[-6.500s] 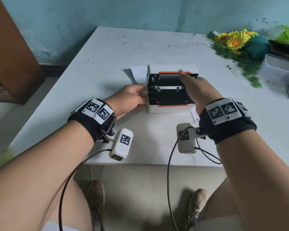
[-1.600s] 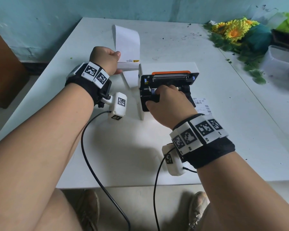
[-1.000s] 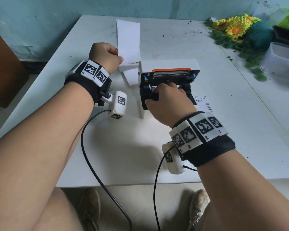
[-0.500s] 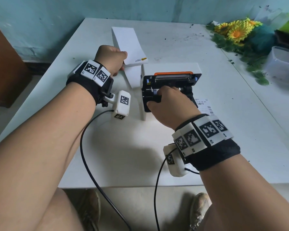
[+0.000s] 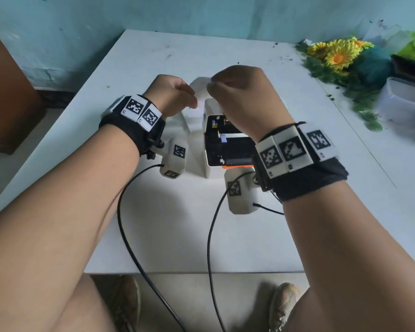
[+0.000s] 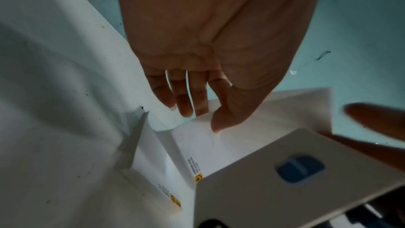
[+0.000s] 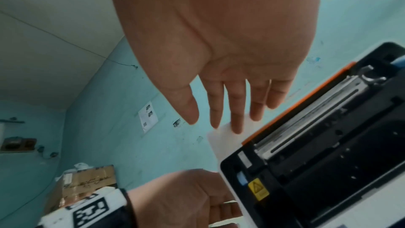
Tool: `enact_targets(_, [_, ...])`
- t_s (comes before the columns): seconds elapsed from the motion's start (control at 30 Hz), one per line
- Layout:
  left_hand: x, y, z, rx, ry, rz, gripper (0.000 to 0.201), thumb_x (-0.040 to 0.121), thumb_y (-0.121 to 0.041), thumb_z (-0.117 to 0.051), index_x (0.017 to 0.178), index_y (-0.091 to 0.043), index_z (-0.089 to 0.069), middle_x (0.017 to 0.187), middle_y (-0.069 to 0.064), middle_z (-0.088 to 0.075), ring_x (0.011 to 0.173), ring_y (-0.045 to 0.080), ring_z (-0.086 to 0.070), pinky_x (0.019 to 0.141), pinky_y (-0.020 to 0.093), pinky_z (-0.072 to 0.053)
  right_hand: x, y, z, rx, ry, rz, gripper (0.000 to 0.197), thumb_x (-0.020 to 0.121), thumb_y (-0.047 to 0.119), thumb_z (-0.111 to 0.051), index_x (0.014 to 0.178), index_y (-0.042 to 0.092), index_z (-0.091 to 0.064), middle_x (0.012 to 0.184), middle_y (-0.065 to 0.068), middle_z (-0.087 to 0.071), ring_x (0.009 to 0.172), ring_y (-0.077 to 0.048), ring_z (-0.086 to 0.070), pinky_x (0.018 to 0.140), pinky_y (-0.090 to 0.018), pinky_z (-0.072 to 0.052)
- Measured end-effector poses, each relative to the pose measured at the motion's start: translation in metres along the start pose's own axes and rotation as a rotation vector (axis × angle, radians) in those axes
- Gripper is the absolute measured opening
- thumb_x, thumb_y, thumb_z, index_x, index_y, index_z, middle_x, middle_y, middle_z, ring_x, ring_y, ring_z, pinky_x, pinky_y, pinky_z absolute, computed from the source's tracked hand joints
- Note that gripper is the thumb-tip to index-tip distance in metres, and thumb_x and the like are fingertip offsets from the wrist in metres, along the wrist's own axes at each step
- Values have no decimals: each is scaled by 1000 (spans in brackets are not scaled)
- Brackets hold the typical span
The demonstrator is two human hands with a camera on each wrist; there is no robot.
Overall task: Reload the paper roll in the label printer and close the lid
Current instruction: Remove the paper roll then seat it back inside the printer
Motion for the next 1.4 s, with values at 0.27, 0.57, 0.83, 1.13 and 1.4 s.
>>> enact_targets(0.27, [-4, 5, -6, 63, 118, 10, 11, 59, -30, -83, 61, -37, -75, 88, 5, -69, 83, 24, -60, 80, 41, -44, 10, -20, 1, -61, -98, -106, 55, 99, 35, -60, 153, 28, -50, 152, -5, -50, 145, -30, -45, 120, -49, -41])
enact_targets(0.57, [-25, -28, -19, -252, 216, -14, 47, 61, -3, -48, 102, 14, -64, 98, 18, -57, 77, 24, -58, 73, 33, -50, 8, -36, -23, -469, 171, -188, 51, 103, 52, -47, 152, 47, -54, 163, -2, -48, 167, -30, -14, 129, -72, 8])
enact_targets(0.83, [-11, -22, -16, -321, 147, -72, 9, 96, -6, -76, 105, -8, -74, 114, 15, -76, 103, 30, -76, 91, 37, -63, 6, -38, -20, -436, 155, -181, 56, 104, 57, -51, 158, 45, -48, 168, 1, -47, 169, -28, -10, 131, -70, 11])
enact_targets(1.13, [-19, -42, -6, -236, 102, -209, 35, 79, 11, -70, 101, -12, -84, 117, 17, -82, 112, 35, -78, 101, 48, -63, 8, -42, -8, -196, 16, -243, 39, 100, 42, -58, 135, 26, -50, 122, 9, -69, 154, -20, -39, 134, -61, 9])
enact_targets(1.4, [-14, -46, -8, -104, 111, -275, 30, 93, -2, -77, 89, -32, -83, 102, -1, -82, 102, 14, -69, 107, 33, -54, 14, -37, 2, 66, -155, -148, 29, 94, 39, -58, 116, 42, -76, 102, 18, -81, 115, -13, -72, 130, -68, -17])
Point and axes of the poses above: each hand's wrist, its own x-axis towards the middle knuckle, its own z-axis out of the back of the hand, y = z × x, the point moved 9 cm from there along x, towards the middle knuckle
